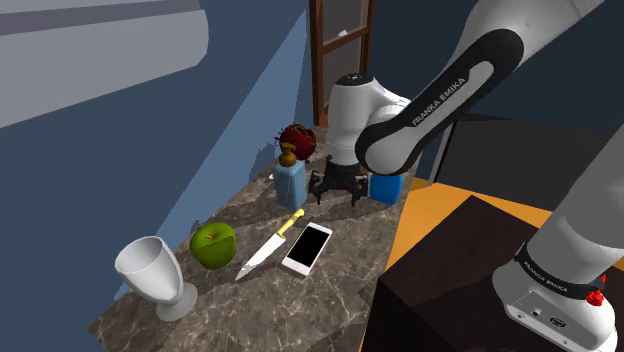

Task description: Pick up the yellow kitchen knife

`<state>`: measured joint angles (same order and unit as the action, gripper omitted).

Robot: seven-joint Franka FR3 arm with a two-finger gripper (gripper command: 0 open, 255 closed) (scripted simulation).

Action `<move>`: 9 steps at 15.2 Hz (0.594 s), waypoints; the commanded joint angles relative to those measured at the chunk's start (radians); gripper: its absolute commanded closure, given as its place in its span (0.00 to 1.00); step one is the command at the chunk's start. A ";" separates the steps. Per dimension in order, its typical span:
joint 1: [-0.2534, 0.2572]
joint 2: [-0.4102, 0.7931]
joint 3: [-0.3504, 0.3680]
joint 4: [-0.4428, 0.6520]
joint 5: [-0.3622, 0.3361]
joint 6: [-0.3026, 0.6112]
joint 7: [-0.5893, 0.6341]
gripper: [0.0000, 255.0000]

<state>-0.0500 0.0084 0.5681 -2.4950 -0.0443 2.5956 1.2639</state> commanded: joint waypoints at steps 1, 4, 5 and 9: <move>0.009 0.105 0.001 0.062 -0.126 0.034 0.152 0.00; 0.074 0.243 -0.059 0.161 -0.278 0.058 0.332 0.00; 0.102 0.285 -0.084 0.197 -0.317 0.063 0.382 0.00; 0.207 0.443 -0.177 0.351 -0.419 0.071 0.538 0.00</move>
<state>0.1311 0.4102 0.4135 -2.1889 -0.4405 2.6686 1.7632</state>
